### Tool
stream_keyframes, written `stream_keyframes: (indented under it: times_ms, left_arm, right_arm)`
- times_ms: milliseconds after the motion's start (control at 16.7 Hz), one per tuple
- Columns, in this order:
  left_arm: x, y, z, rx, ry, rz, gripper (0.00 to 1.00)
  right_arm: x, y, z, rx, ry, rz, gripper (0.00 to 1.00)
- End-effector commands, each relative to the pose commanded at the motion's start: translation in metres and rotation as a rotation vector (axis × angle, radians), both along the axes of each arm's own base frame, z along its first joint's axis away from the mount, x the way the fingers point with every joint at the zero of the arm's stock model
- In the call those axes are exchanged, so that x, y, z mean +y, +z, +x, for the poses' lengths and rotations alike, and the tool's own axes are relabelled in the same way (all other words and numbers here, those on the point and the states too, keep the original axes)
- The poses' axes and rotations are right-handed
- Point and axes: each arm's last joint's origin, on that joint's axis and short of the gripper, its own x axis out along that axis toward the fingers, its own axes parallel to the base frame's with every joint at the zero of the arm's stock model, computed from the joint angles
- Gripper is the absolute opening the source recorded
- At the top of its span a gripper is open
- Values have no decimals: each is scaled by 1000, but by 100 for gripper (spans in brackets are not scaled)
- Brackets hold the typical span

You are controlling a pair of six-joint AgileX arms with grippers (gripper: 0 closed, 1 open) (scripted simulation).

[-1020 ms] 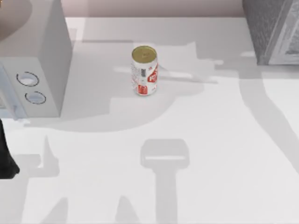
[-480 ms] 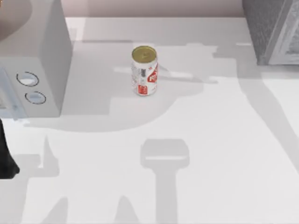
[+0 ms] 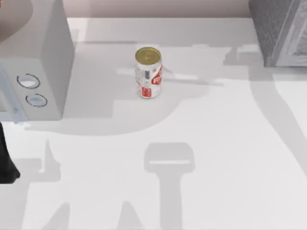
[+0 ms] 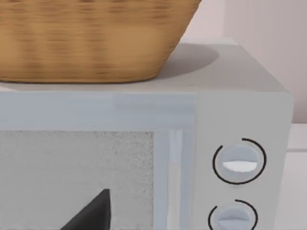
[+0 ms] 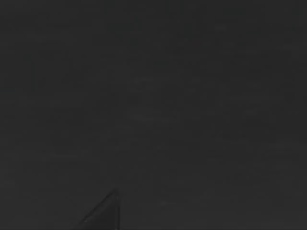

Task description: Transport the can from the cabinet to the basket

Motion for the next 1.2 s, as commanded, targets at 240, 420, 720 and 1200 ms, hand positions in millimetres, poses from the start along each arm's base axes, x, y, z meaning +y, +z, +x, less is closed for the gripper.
stream_keyframes:
  times_ms: [240, 420, 720, 1200]
  left_arm:
    - [0, 0, 0, 0, 0, 0, 100]
    - [0, 0, 0, 0, 0, 0, 100]
    - [0, 0, 0, 0, 0, 0, 100]
    - [0, 0, 0, 0, 0, 0, 100]
  right_arm:
    - [-23, -33, -35, 5, 3, -5, 100]
    - [-42, -86, -68, 35, 7, -13, 100]
    - [-64, -221, -114, 120, 17, -18, 100]
    - [-76, -346, -138, 47, 35, -2, 100]
